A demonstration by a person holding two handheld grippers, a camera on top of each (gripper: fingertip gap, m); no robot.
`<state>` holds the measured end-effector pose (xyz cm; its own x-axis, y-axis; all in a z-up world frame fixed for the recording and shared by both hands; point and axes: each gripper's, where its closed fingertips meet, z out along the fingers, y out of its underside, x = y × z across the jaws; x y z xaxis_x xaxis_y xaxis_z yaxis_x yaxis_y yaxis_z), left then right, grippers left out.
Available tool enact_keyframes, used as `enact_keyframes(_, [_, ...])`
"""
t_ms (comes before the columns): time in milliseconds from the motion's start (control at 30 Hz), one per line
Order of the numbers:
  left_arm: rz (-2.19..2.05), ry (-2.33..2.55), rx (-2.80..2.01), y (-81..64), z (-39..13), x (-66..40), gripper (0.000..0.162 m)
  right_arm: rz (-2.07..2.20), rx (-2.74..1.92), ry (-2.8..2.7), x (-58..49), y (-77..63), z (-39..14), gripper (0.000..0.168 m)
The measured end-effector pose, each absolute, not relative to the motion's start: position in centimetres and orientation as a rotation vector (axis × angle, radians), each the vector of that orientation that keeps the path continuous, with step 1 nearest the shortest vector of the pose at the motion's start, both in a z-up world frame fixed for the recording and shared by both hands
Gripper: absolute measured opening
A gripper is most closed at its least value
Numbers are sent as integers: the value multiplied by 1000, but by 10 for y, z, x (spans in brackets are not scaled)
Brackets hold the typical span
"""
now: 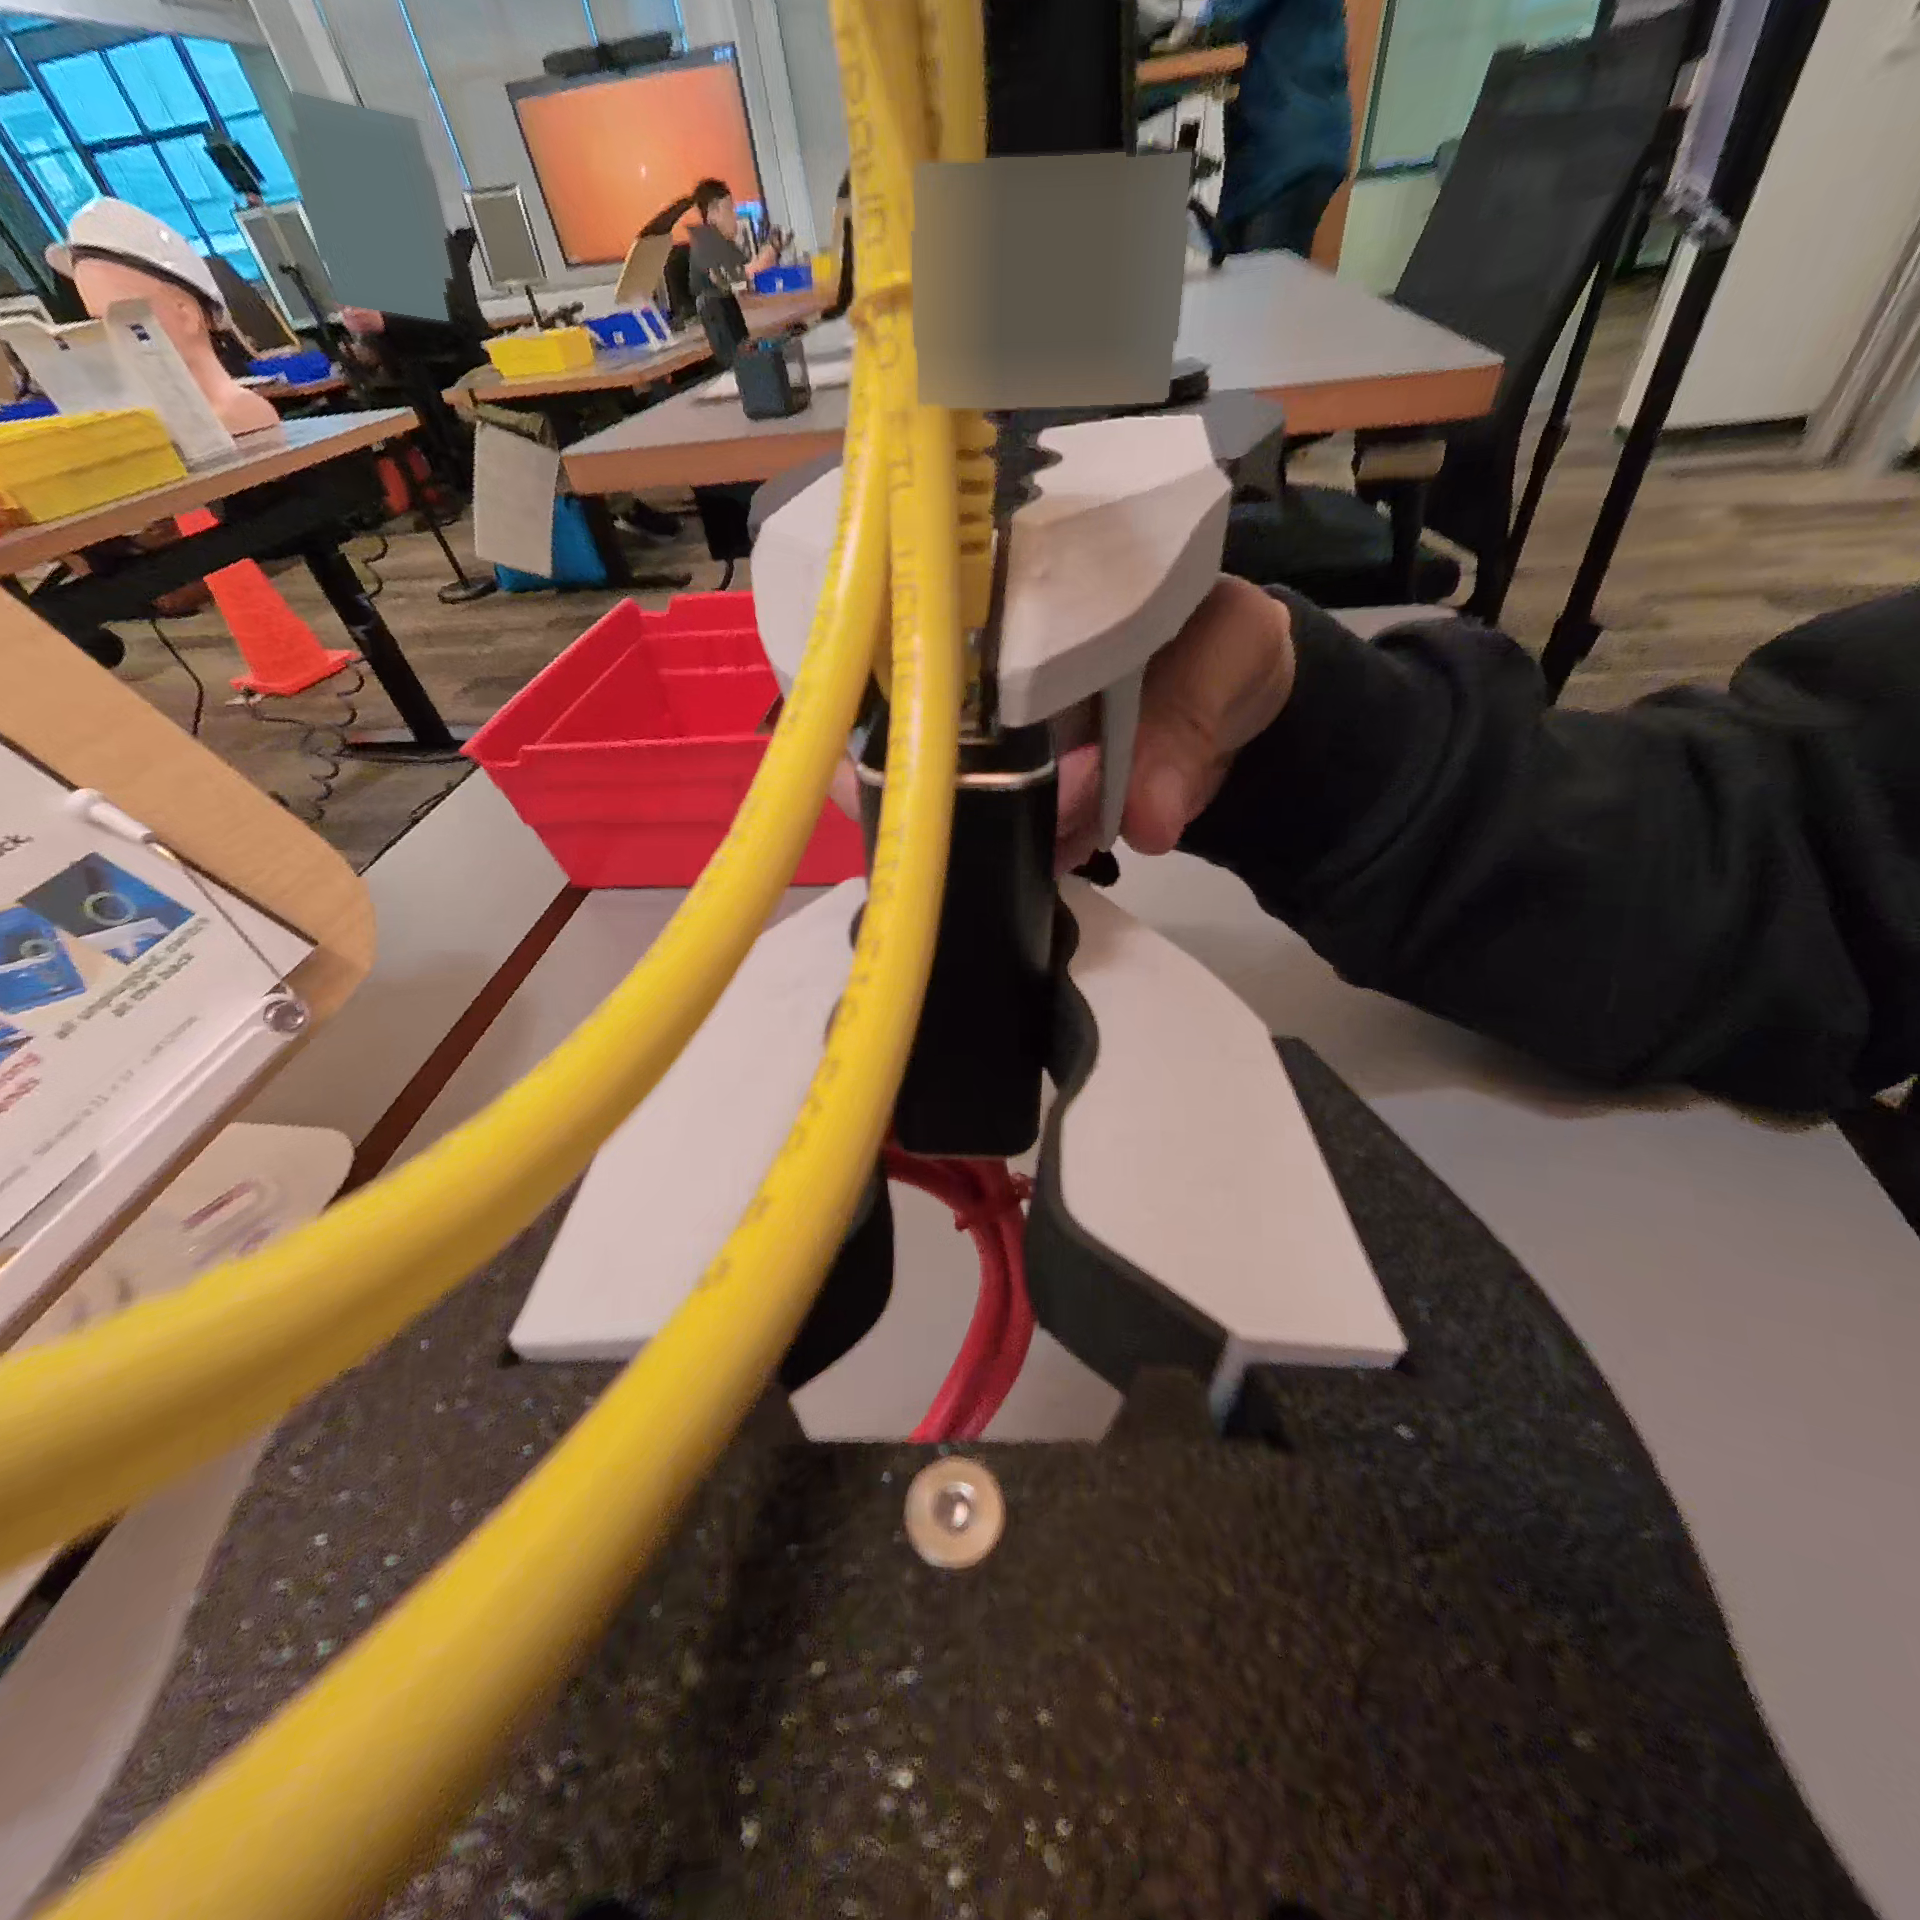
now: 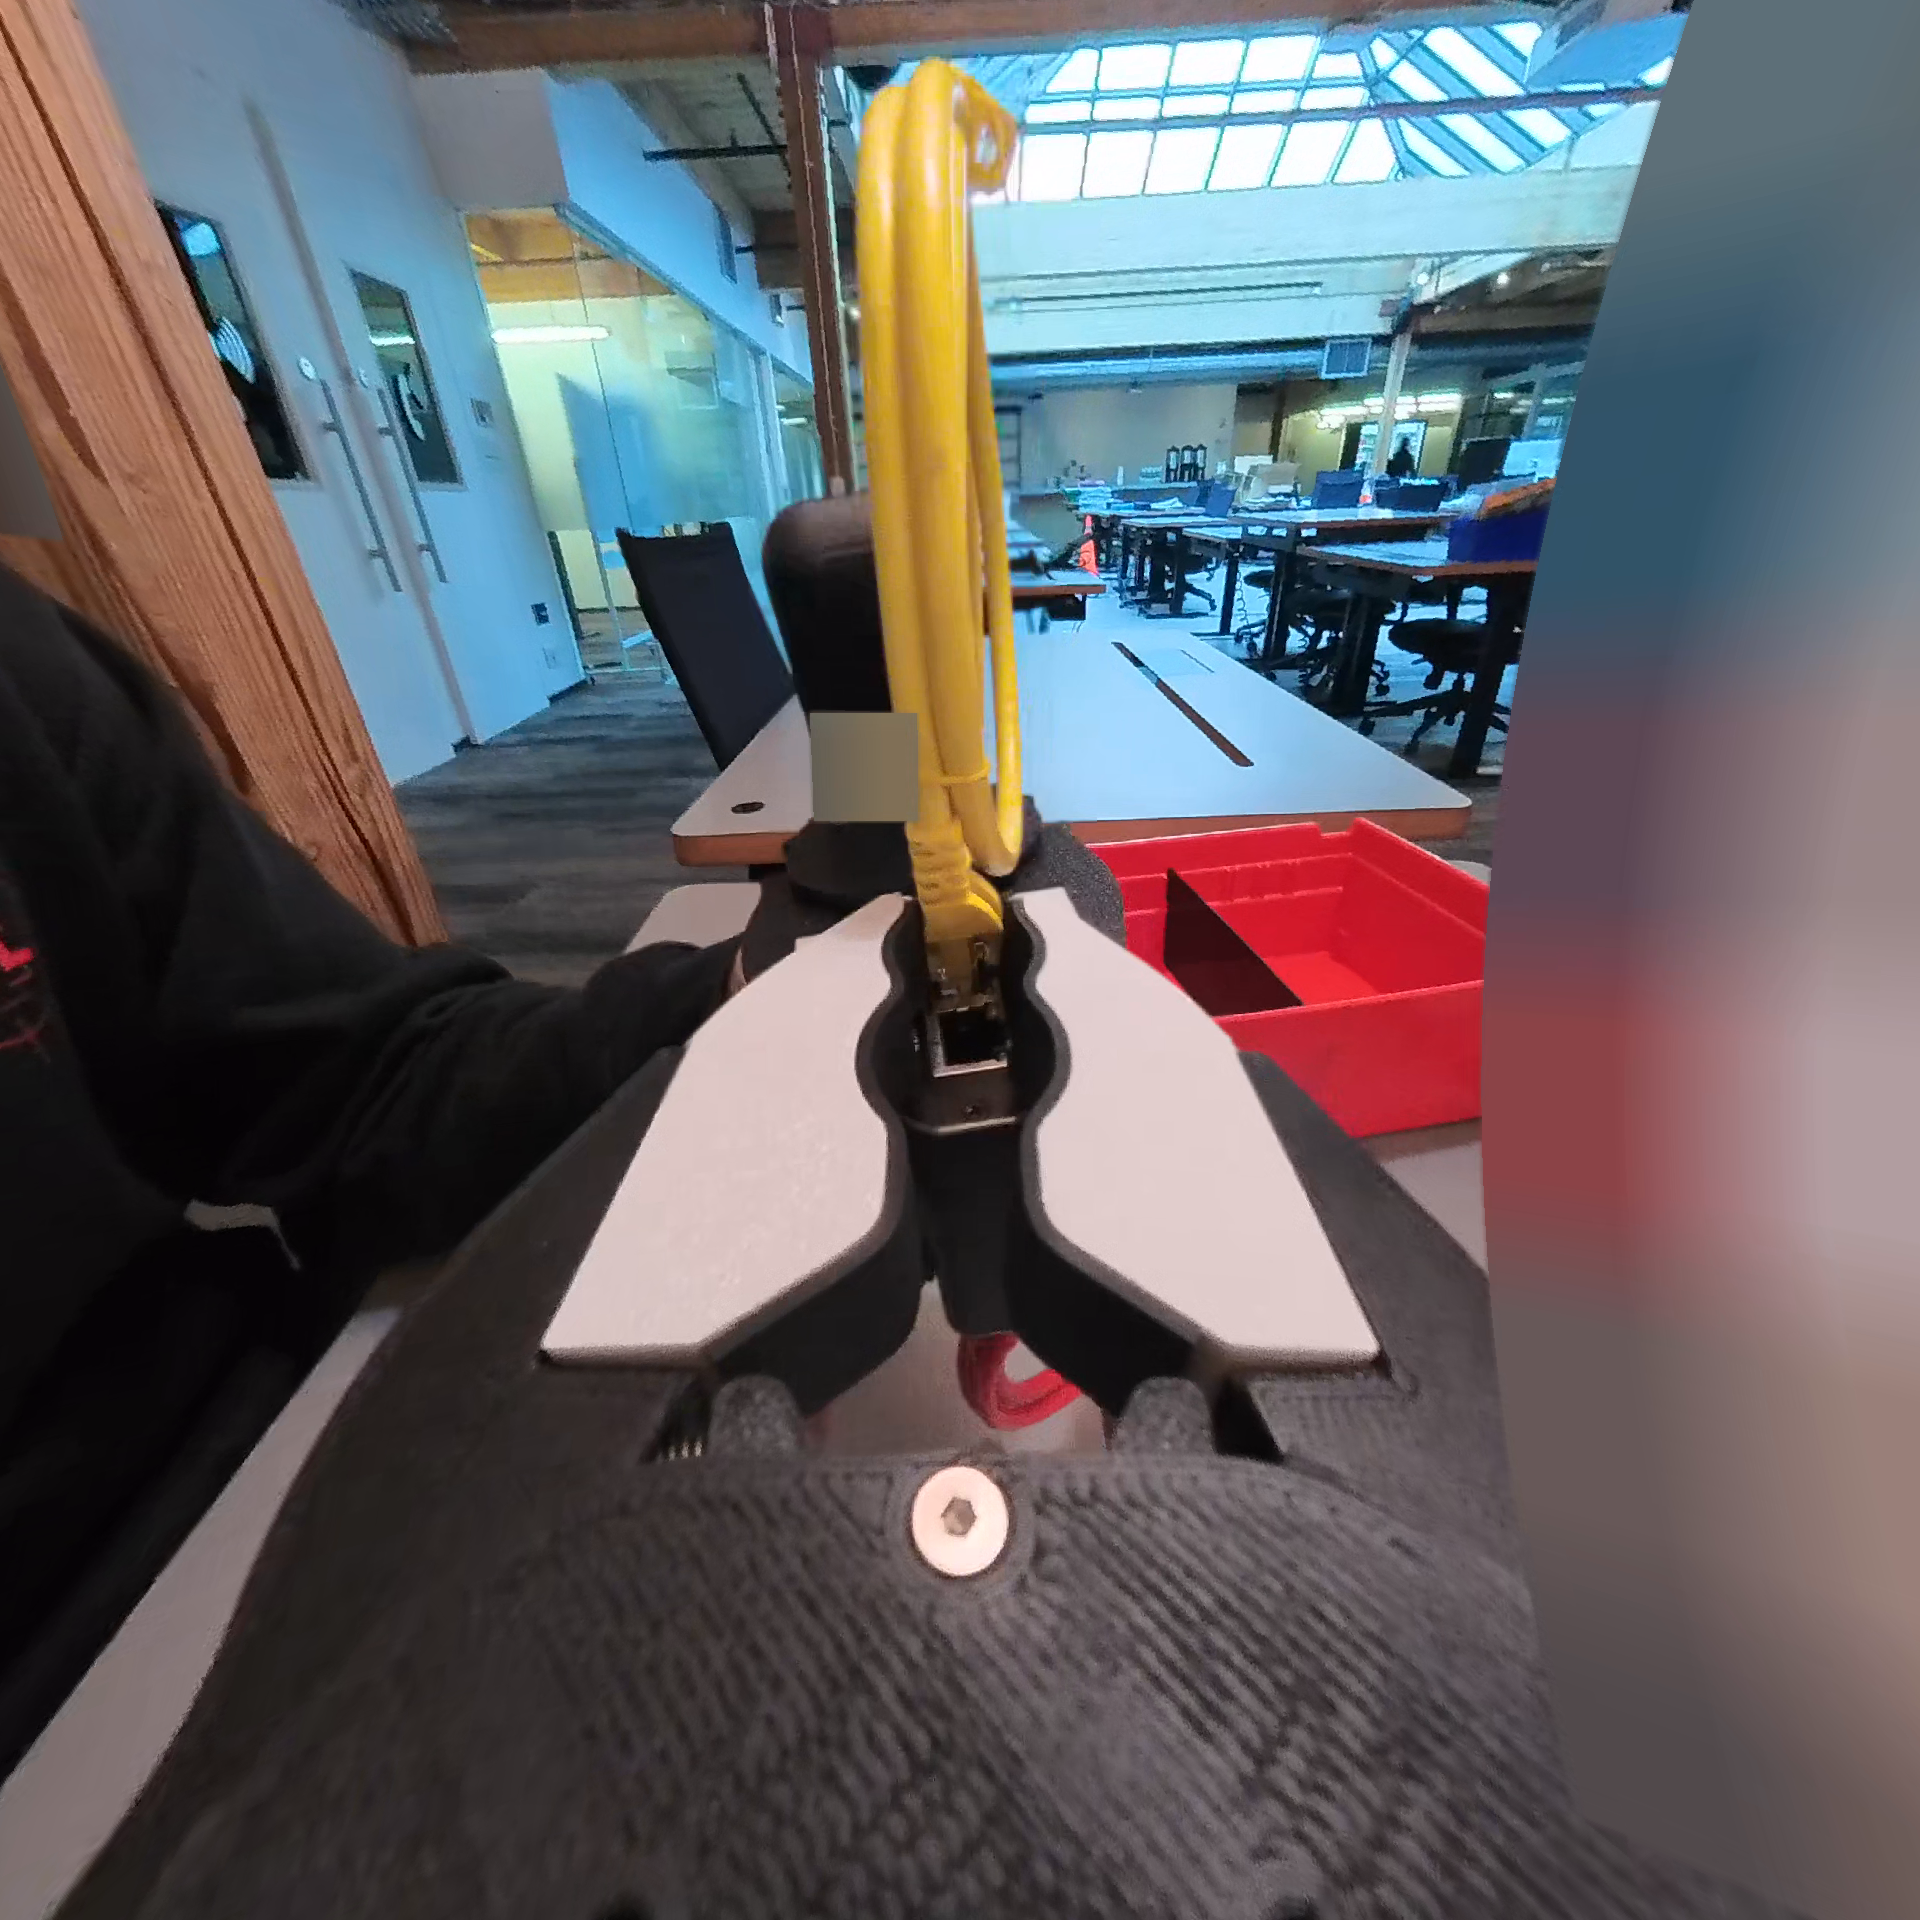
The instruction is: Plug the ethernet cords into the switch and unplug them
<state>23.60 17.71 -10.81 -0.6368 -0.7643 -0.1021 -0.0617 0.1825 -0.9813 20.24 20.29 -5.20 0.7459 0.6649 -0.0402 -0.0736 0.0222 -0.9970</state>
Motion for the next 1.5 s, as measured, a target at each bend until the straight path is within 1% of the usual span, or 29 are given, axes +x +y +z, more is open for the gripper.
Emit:
enact_keyframes(33, [-1471, 1871, -782, 179, -109, 236, 28, 631, -1430, -508, 203, 203, -52, 15])
enact_keyframes(133, [-1425, 1891, -785, 182, -111, 235, 25, 630, -1427, -492, 203, 205, -54, 15])
enact_keyframes(233, [-1411, 1909, -789, 184, -113, 233, 27, 616, -1441, -515, 201, 205, -56, 16])
enact_keyframes(433, [-1598, 1954, -858, 180, -113, 223, 27, 562, -1476, -517, 196, 209, -56, 15])
enact_keyframes(667, [-1470, 1927, -806, 189, -114, 225, 28, 551, -1497, -481, 195, 214, -57, 15])
enact_keyframes(833, [-1736, 1948, -884, 179, -111, 218, 27, 557, -1500, -472, 195, 214, -57, 15])
enact_keyframes(1000, [-1601, 1909, -806, 183, -108, 222, 27, 538, -1502, -494, 194, 210, -53, 15])
enact_keyframes(1167, [-1871, 1925, -899, 173, -107, 217, 28, 532, -1509, -472, 196, 212, -53, 15])
enact_keyframes(1233, [-1852, 1914, -921, 175, -109, 221, 28, 500, -1516, -455, 200, 214, -55, 14])
enact_keyframes(1367, [-1586, 1892, -819, 184, -109, 225, 27, 533, -1517, -479, 195, 211, -53, 15])
enact_keyframes(1433, [-1604, 1923, -839, 182, -108, 221, 27, 526, -1505, -495, 193, 210, -51, 15])
enact_keyframes(1500, [-1745, 1956, -905, 176, -108, 216, 28, 537, -1502, -481, 194, 210, -52, 15])
